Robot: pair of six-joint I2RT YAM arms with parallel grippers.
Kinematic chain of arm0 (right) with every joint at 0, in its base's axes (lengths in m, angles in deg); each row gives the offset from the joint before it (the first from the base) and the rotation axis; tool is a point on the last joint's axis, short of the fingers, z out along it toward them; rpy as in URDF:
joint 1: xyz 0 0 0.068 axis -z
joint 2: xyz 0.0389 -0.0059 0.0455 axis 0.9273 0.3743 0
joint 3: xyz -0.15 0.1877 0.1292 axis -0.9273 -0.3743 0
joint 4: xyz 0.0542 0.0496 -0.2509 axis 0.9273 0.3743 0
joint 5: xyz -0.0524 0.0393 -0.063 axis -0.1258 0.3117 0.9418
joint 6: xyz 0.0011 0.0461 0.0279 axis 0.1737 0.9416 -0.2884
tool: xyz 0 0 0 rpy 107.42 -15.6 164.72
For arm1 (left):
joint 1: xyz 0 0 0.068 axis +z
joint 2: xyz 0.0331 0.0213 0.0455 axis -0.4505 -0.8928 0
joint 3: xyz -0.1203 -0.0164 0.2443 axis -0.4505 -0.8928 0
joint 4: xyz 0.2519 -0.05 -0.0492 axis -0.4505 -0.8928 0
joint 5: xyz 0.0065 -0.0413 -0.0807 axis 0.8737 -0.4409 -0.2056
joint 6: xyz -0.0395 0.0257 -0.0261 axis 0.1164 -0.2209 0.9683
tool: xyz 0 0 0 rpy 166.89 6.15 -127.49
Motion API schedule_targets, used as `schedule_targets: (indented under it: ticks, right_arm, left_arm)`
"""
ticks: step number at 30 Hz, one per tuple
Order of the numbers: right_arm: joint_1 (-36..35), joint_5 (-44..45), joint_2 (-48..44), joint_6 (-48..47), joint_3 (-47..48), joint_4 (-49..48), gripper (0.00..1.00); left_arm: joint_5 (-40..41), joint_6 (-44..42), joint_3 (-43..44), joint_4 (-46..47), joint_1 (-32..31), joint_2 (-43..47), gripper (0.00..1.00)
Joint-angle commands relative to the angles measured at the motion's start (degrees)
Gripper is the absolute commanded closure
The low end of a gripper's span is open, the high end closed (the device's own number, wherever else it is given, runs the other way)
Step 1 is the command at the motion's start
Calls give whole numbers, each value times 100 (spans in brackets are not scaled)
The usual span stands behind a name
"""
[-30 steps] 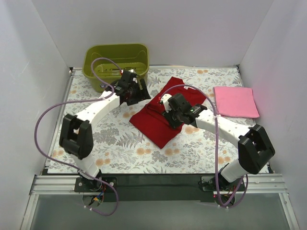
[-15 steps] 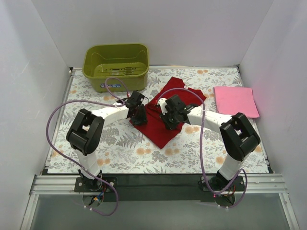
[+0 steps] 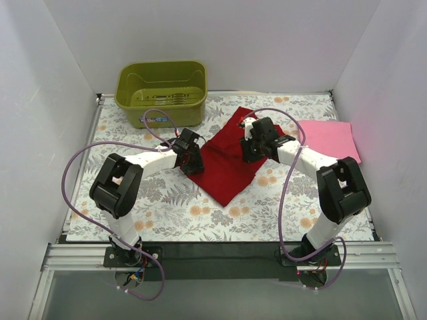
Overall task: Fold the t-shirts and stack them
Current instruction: Fold the tshirt
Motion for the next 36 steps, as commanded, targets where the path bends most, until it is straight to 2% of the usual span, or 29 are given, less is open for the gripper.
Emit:
schedule_targets:
  ticks: [1,3,12,16,22,27,30,35,36]
  right_arm:
    - [-266,-1382,-241,289,416,-841,72]
    - [-310,-2102,5,359,635,-956,72]
    - [-433,-3792,1956,851,2138,-1694,72]
    - [-337,-3952,2825,1036,2578,-1984,72]
    - [312,-3530,3328,1238,2614,-2151,73]
    - [709,-3600,3127,1291,2412,-2134,73]
    - [771,-3653,2539,1212,1974,-2125,73]
    - [771,-3636,1028,1308,489,-2107,73]
    - [771,-3644,573,1326,200,-2107,73]
  left_arm:
    - [109,-1,-230,-294,-22,17,66]
    - [83,-1,-247,-294,-22,-9,65]
    - [39,174,-317,-285,-22,-1,65]
    - [13,236,-352,-285,-22,-36,65]
    - [-75,315,-511,-285,-22,-97,65]
    - [-417,403,-633,-311,-22,-106,66]
    - [-663,569,-791,-390,-57,25,66]
    - [-936,1253,-1239,-557,-294,561,66]
    - [-971,1377,-1336,-618,-355,901,66]
